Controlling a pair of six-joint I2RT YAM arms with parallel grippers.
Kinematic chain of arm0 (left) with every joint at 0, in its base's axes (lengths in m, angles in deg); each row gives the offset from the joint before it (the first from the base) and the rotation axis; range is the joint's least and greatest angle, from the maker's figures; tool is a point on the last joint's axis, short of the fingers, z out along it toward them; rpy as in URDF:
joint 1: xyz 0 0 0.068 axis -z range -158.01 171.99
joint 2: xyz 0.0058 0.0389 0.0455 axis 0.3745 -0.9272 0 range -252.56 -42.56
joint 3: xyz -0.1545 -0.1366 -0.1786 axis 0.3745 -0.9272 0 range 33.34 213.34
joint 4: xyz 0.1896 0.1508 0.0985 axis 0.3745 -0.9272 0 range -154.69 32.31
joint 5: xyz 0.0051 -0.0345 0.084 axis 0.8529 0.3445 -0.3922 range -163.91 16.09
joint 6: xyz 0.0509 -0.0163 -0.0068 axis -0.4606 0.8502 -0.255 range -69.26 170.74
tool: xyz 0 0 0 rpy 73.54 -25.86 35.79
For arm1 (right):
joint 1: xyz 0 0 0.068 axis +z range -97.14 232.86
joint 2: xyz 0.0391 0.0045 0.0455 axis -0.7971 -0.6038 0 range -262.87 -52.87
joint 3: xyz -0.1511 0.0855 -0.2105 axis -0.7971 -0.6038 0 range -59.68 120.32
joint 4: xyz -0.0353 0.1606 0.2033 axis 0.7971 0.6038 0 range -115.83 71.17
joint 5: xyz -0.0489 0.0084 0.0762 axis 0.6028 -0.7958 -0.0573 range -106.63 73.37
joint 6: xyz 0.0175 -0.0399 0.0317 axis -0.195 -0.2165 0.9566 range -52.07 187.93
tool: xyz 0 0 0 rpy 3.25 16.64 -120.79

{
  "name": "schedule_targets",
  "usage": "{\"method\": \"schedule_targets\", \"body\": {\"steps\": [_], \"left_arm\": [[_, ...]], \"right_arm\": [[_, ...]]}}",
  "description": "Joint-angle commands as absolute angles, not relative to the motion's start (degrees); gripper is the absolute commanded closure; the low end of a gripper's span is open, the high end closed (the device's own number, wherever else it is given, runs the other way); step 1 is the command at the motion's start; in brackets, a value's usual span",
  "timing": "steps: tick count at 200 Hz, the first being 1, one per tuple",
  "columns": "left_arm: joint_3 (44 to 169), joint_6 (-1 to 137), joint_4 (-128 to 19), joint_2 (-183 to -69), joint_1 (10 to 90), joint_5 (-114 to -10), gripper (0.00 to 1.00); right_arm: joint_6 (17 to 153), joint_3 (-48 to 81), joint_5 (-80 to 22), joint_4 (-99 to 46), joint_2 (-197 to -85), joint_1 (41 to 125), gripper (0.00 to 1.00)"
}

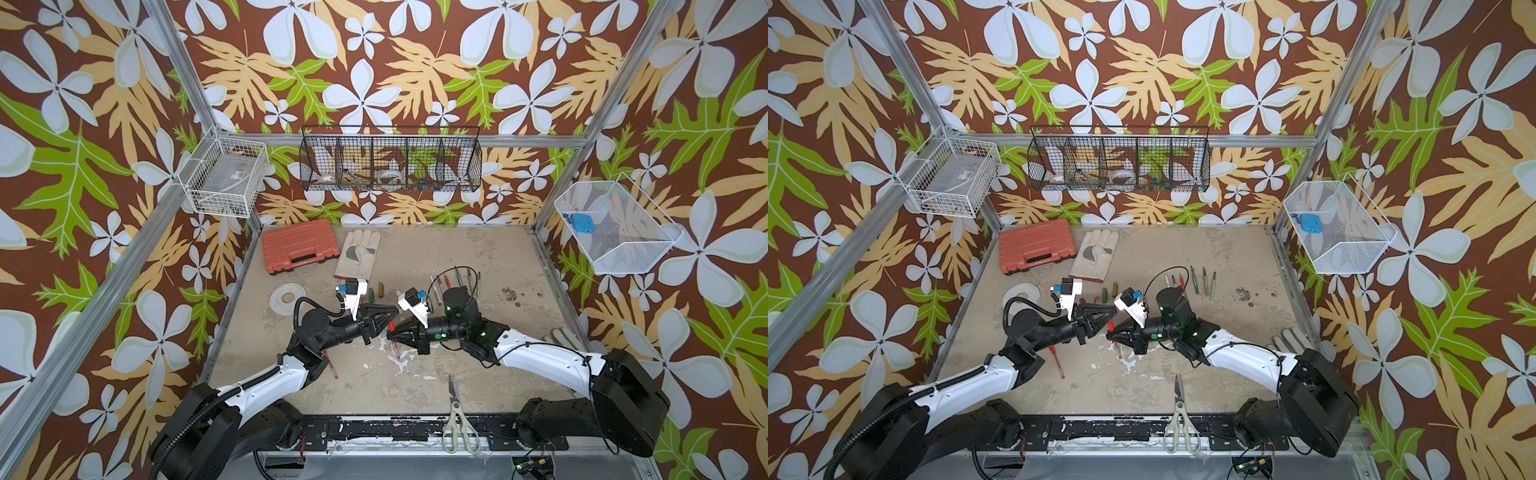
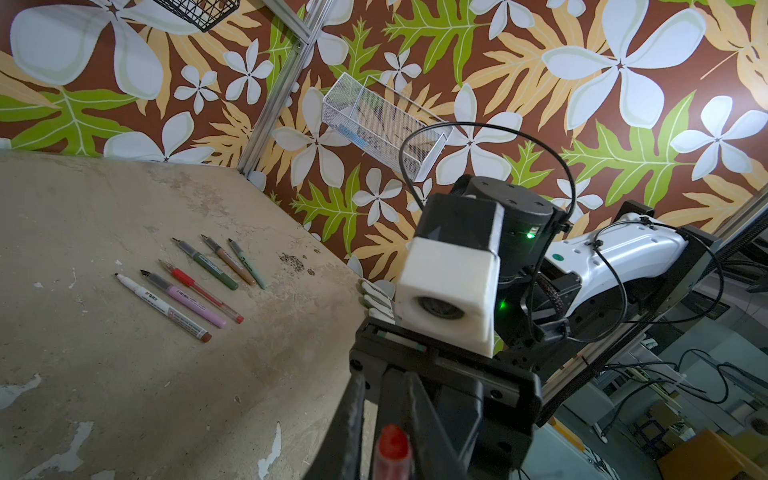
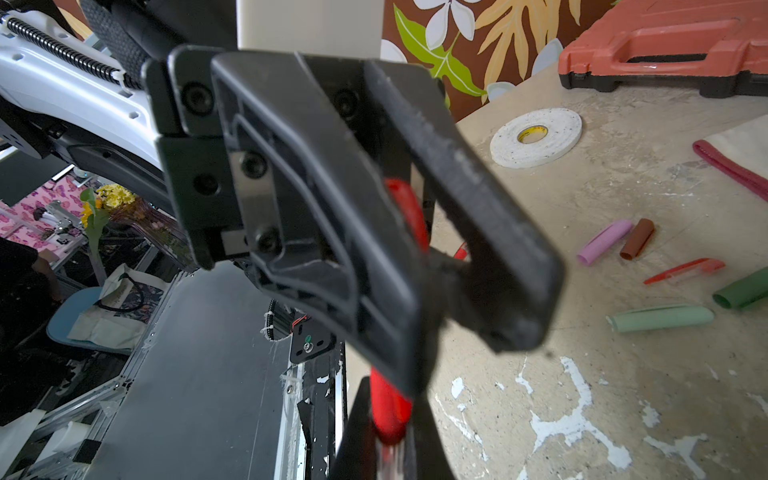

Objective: Remove pen caps from pens
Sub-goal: Open the pen cap on the pen.

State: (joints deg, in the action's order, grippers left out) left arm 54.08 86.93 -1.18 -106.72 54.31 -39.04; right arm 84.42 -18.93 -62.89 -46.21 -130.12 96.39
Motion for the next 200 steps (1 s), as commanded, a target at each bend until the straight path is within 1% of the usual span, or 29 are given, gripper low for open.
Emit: {"method": "schedule_targets", "body": {"steps": [1, 23, 39, 59, 77, 99, 129, 152, 173, 200], "left_arm": [[53.9, 86.4, -0.4, -106.5, 54.2, -38.8, 0.85], [53.8, 86.3, -0.6, -106.5, 54.3, -38.9, 0.91], [54.1, 86.2, -0.9, -106.5, 54.2, -39.2, 1.00], [53.8, 86.1, -1.6, -105.8, 54.2, -40.5, 1.00], [53.1, 85.2, -5.6, -102.9, 54.2, -47.4, 1.00], [52.4, 84.2, -11.8, -98.6, 54.2, -55.9, 1.00], [52.4, 85.2, -14.3, -96.9, 54.2, -59.9, 1.00], [51.9, 85.5, -14.4, -96.5, 54.2, -61.9, 1.00], [51.0, 85.7, -13.6, -95.7, 53.8, -62.6, 1.00], [50.3, 85.6, -12.5, -95.3, 53.2, -62.5, 1.00]], "right_arm": [[83.5, -18.4, -63.4, -46.5, -130.0, 96.5, 1.00], [83.4, -18.5, -63.1, -46.6, -129.7, 96.5, 1.00], [83.3, -18.5, -62.8, -46.3, -129.3, 96.5, 1.00], [82.8, -18.6, -61.8, -45.7, -128.7, 96.5, 1.00], [82.1, -18.3, -58.3, -43.5, -128.4, 96.5, 1.00], [81.7, -18.2, -50.9, -41.2, -128.1, 97.3, 1.00], [78.5, -15.3, -35.1, -35.1, -129.7, 103.1, 1.00], [78.4, -14.3, -31.3, -33.6, -130.6, 104.5, 1.00], [77.4, -14.8, -33.5, -34.0, -130.2, 104.6, 1.00], [76.7, -14.9, -44.8, -35.1, -131.7, 103.9, 1.00]]}}
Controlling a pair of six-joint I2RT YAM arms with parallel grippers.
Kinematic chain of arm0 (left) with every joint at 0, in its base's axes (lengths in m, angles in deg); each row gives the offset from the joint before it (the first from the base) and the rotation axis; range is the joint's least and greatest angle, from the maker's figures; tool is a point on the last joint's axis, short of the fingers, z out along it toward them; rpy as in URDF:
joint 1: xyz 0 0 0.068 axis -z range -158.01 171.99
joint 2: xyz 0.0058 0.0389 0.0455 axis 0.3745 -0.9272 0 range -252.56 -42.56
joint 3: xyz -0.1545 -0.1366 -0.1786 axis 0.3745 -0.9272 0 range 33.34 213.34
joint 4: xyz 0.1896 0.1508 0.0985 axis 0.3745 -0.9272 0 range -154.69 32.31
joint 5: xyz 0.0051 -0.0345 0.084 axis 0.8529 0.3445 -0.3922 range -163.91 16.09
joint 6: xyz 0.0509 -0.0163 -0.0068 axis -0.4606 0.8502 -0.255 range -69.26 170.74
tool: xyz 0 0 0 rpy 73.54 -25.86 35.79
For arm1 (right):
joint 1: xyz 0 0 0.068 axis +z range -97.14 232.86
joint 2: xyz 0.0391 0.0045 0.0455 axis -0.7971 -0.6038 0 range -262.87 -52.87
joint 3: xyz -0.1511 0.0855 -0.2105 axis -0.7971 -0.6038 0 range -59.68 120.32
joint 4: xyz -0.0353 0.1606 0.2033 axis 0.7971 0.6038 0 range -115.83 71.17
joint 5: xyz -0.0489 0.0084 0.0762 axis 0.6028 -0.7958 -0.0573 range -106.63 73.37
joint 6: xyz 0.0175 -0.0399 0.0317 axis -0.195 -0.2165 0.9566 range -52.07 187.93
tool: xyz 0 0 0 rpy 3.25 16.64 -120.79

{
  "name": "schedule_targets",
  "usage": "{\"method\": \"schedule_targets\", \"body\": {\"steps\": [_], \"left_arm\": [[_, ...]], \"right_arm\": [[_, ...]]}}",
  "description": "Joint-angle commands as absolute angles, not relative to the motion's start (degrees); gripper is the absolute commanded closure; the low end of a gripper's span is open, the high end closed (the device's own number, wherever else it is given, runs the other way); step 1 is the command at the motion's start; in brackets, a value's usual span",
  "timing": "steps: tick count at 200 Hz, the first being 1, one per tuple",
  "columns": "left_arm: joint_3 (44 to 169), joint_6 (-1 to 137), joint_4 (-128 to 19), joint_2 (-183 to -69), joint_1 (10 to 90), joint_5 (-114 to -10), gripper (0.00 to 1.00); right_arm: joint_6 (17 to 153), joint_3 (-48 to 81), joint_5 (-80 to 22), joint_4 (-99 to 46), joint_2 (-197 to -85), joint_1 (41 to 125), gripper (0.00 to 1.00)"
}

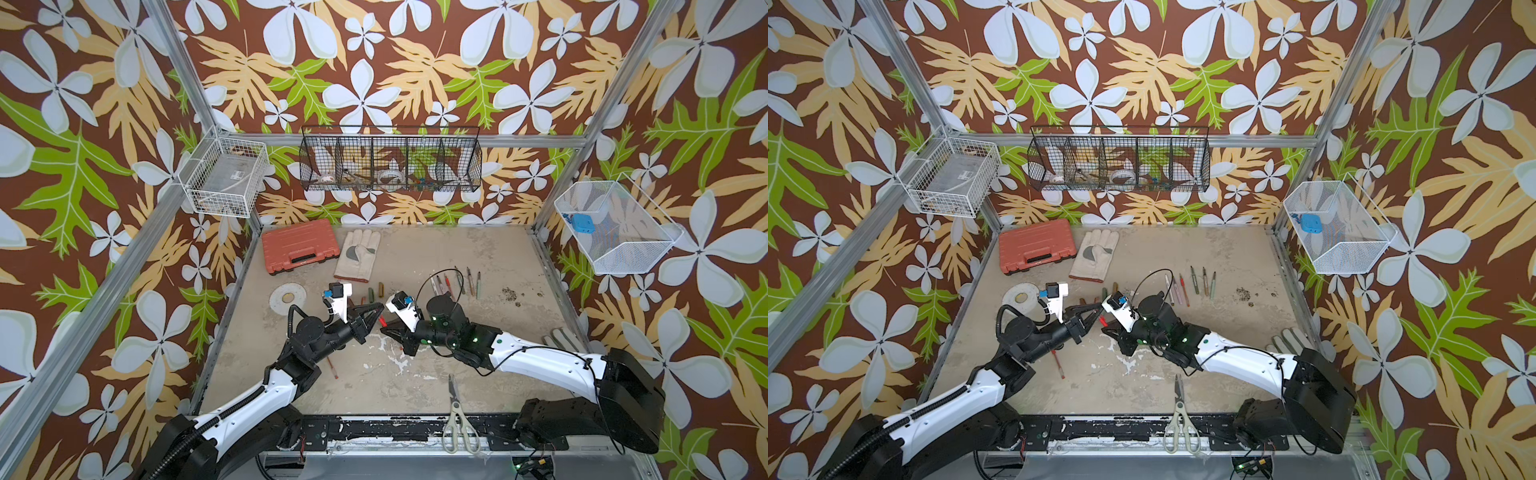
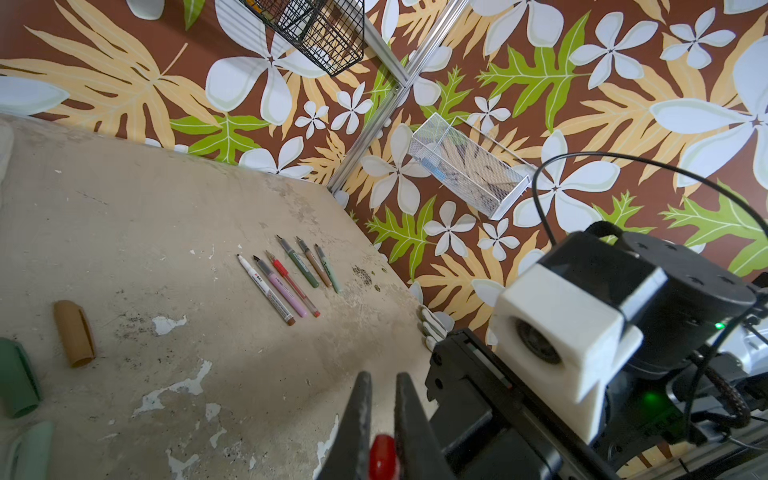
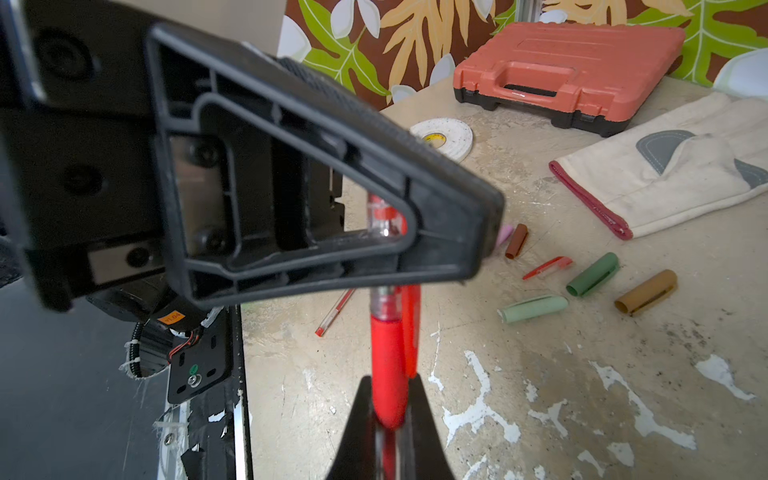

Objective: Remove pen caps from pens
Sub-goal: Open the pen cap on the pen.

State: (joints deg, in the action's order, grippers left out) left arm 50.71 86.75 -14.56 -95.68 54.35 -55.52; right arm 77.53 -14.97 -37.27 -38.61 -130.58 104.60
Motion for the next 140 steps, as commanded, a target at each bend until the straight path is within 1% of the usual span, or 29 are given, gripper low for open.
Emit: {"method": "schedule_targets", "body": {"steps": [1, 22, 60, 82, 89, 98, 119, 140], "left_arm": [[50.3, 85.6, -12.5, -95.3, 53.1, -62.4, 1.00], [50.1, 86.0, -11.7, -96.0, 52.3, -61.7, 1.00], [49.5, 85.6, -10.6, -96.0, 51.4, -61.2, 1.00], [49.2, 86.0, -10.4, -95.8, 50.5, -61.2, 1.00], [49.2, 86.1, -10.4, -95.8, 50.3, -61.2, 1.00], [49.2, 86.4, -10.5, -96.0, 50.0, -61.2, 1.00], [49.2, 87.6, -9.9, -97.2, 48.8, -60.4, 1.00], [48.9, 88.1, -9.7, -97.7, 48.0, -60.5, 1.00]], "right_arm": [[76.7, -14.9, -45.2, -35.1, -131.8, 103.9, 1.00], [77.1, -14.9, -52.9, -36.5, -133.8, 103.5, 1.00], [79.9, -16.8, -62.0, -42.4, -135.4, 102.3, 1.00], [80.6, -17.4, -63.7, -43.5, -136.3, 101.7, 1.00], [80.4, -17.2, -62.9, -42.9, -136.5, 101.7, 1.00], [79.8, -16.6, -59.4, -40.9, -136.6, 101.8, 1.00], [76.3, -14.6, -44.0, -33.9, -136.3, 104.2, 1.00], [76.0, -14.1, -33.3, -32.1, -136.3, 105.3, 1.00]]}}
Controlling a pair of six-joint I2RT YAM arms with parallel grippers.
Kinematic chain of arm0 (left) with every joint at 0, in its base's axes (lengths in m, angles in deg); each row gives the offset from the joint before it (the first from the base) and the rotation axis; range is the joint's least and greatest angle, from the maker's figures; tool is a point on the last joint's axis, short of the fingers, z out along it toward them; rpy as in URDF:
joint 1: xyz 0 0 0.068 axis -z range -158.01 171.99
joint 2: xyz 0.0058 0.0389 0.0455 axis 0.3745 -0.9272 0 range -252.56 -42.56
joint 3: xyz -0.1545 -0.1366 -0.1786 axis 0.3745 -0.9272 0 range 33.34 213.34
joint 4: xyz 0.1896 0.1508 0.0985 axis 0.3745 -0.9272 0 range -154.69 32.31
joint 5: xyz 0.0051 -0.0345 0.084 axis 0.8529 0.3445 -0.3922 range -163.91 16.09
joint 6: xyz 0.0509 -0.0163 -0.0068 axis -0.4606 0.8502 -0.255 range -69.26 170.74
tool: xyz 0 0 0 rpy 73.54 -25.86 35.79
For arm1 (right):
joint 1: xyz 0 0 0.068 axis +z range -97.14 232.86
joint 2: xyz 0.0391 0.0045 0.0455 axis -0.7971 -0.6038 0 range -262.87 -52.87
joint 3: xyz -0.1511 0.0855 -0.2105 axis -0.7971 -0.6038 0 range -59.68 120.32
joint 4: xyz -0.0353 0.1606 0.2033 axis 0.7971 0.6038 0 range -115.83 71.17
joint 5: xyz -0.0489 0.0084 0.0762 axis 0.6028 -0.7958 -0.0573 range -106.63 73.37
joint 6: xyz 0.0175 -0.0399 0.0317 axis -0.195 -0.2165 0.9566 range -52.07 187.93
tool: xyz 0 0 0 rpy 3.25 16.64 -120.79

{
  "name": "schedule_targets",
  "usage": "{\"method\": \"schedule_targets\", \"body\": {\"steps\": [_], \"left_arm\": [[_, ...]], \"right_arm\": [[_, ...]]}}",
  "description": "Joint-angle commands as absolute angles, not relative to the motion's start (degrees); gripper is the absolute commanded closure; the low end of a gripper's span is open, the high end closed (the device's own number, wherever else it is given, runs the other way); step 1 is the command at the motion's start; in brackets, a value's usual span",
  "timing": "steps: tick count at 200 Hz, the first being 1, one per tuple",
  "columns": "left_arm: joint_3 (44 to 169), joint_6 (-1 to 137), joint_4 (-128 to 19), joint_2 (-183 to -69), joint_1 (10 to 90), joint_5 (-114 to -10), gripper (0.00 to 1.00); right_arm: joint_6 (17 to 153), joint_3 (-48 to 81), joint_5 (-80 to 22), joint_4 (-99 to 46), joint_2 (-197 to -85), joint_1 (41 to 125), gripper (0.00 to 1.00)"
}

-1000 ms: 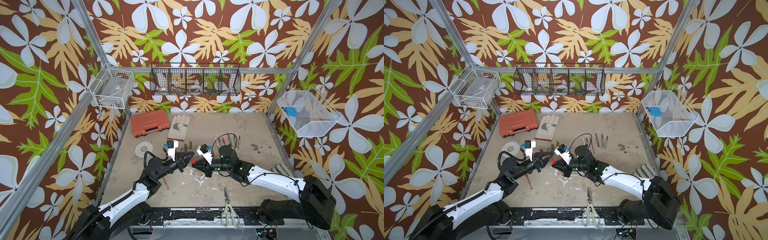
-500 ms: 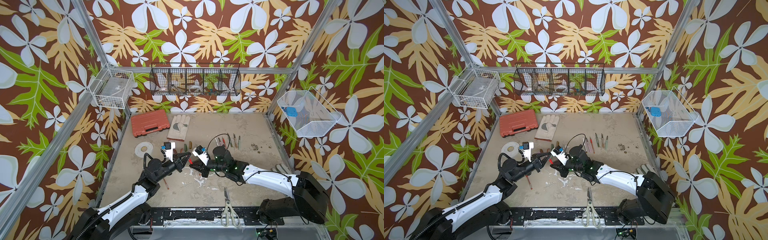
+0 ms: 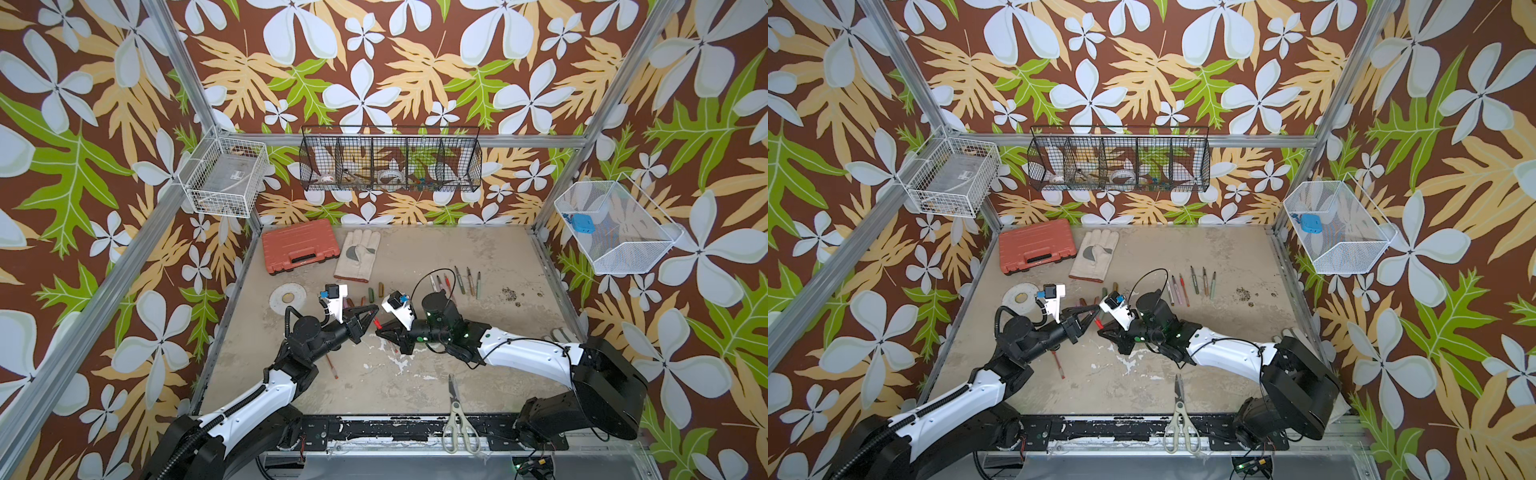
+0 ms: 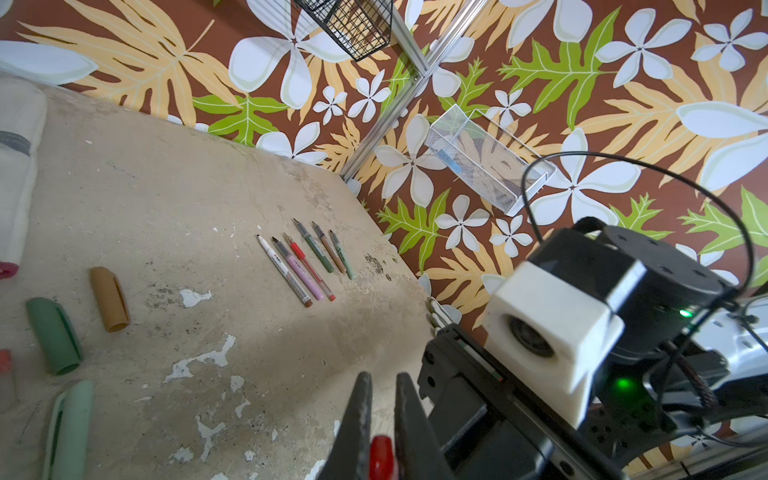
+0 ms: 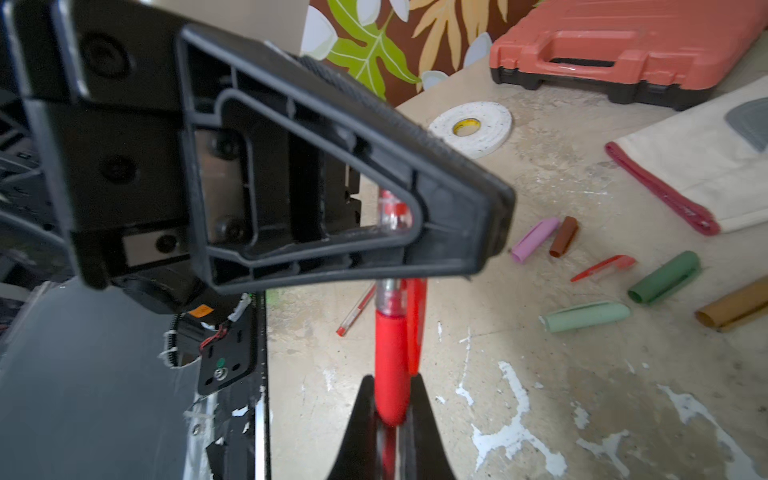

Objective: Remove pen caps from pens
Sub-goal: Open the pen cap on the pen, then place the pen cap at the center of the table.

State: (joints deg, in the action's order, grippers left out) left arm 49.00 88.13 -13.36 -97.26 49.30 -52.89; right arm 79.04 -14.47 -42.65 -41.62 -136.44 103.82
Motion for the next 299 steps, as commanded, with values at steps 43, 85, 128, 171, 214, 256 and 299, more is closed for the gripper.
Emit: {"method": "schedule_targets", "body": {"steps": [43, 85, 128, 171, 214, 256, 299], "left_arm": [[48.3, 88.1, -9.1, -97.9, 47.2, -61.4, 1.00], [49.2, 87.3, -11.0, -98.5, 47.1, -61.7, 1.00], [51.1, 85.3, -16.5, -99.7, 47.2, -63.6, 1.00], [53.4, 84.5, -20.4, -104.1, 47.2, -64.9, 1.00], [54.7, 84.2, -25.0, -105.5, 47.1, -67.2, 1.00], [59.4, 84.1, -35.5, -109.0, 47.1, -73.0, 1.00], [62.3, 85.4, -41.0, -112.2, 47.1, -77.7, 1.00]], "right_arm": [[74.0, -13.8, -20.0, -31.0, -134.7, 109.8, 1.00], [76.7, -15.0, -29.3, -32.3, -132.9, 105.3, 1.00], [78.7, -17.2, -29.3, -34.0, -127.7, 103.2, 1.00], [81.5, -20.8, -26.2, -35.6, -121.6, 98.6, 1.00], [83.5, -23.3, -24.3, -36.9, -118.3, 94.8, 1.00], [83.5, -22.8, -19.6, -35.3, -118.8, 93.7, 1.00], [83.6, -22.8, -13.3, -33.4, -118.6, 93.3, 1.00]]}}
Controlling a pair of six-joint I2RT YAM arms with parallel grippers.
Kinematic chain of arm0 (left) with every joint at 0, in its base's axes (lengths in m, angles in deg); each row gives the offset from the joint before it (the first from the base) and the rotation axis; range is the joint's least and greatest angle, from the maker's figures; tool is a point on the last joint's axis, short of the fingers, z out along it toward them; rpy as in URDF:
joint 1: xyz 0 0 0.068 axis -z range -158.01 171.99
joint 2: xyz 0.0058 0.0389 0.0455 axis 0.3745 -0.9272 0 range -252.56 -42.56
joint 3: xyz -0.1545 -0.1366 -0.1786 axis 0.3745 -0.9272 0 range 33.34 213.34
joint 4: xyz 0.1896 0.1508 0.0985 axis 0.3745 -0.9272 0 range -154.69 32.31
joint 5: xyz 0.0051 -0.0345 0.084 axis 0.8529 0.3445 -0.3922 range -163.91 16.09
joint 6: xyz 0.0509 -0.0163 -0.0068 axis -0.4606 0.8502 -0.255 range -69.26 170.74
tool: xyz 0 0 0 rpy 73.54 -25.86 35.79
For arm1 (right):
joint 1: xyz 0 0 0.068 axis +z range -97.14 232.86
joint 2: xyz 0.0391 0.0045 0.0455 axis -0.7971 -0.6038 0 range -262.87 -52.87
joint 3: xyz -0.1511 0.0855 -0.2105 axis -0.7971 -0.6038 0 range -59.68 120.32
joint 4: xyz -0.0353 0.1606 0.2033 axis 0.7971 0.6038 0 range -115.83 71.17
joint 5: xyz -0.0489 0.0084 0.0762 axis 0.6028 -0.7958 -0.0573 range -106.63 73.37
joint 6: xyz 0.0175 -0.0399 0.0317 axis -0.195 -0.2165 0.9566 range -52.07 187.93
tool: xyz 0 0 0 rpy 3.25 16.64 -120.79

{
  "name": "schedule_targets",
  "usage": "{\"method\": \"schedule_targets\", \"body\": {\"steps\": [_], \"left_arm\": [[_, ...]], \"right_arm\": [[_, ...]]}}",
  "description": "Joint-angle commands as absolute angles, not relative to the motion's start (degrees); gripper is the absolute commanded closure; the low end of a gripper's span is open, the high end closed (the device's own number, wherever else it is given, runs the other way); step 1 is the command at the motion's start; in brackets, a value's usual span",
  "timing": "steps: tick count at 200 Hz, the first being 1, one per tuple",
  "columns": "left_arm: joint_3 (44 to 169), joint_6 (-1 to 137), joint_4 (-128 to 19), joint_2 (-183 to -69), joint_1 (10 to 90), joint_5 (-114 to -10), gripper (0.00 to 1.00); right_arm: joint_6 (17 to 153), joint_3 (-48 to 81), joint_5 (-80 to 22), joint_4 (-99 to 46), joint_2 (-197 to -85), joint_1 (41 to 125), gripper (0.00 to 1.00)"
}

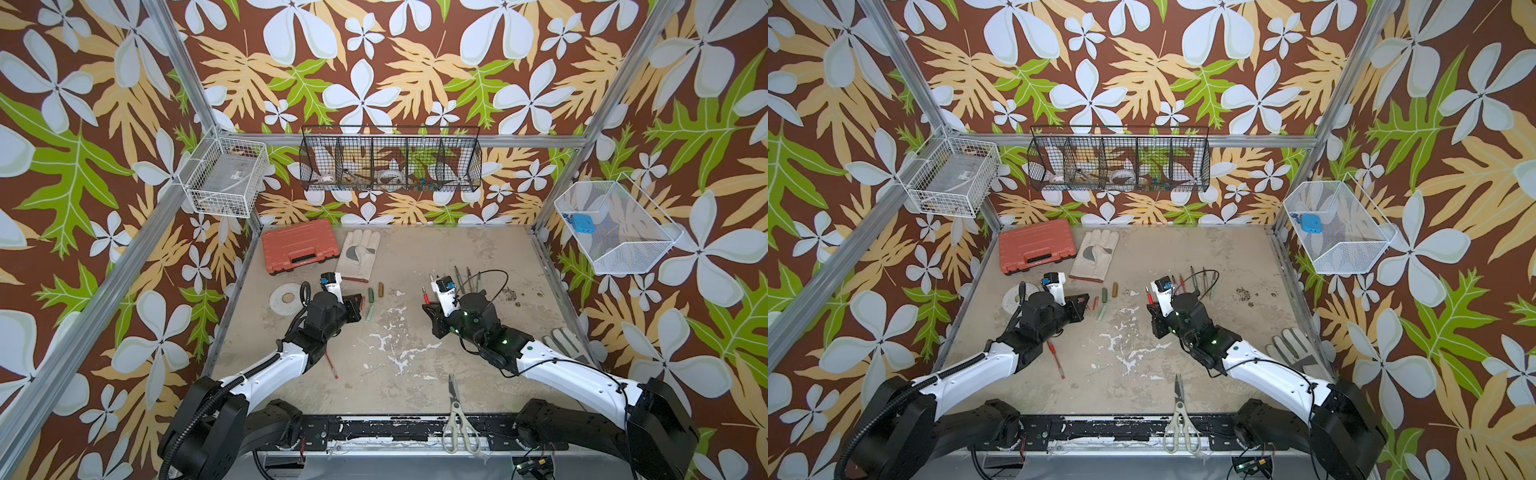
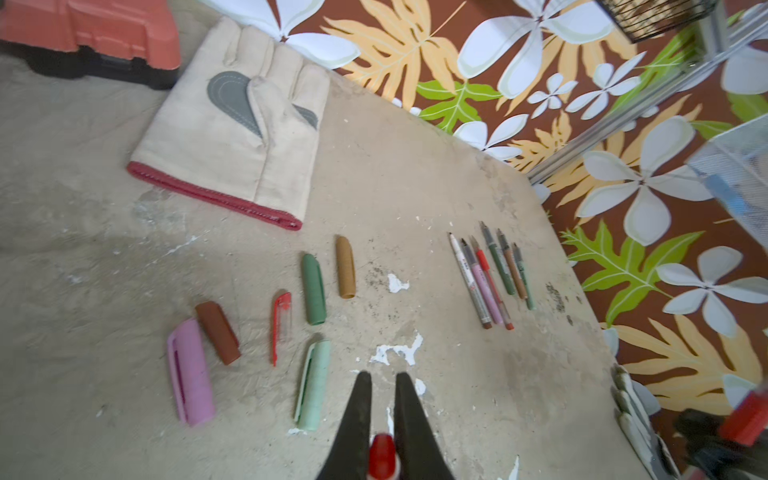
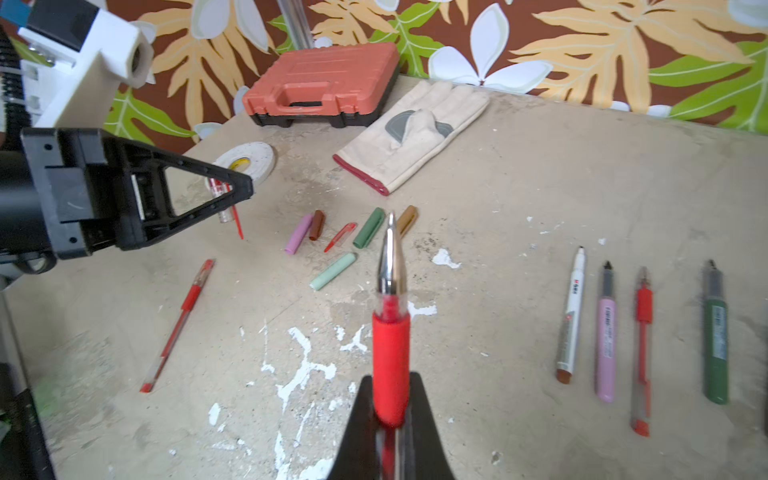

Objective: Remove pen caps from pens
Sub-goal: Place the pen cap at the center of the table.

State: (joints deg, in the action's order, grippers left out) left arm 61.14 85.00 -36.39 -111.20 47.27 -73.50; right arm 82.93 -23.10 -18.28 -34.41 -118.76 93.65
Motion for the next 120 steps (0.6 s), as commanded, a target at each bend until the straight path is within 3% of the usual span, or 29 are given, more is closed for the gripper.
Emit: {"method": "schedule_targets", "body": {"steps": [1, 120], "left_arm": [[62.4, 85.4, -41.1, -112.4, 47.1, -77.8, 1.00], [68.8, 87.1, -48.2, -126.0, 47.1, -79.3, 1.00]], "right_arm": [[83.6, -22.7, -13.2, -33.4, -118.5, 93.2, 1.00], [85.7, -23.9, -15.6, -33.4, -117.4, 89.0, 1.00]]}}
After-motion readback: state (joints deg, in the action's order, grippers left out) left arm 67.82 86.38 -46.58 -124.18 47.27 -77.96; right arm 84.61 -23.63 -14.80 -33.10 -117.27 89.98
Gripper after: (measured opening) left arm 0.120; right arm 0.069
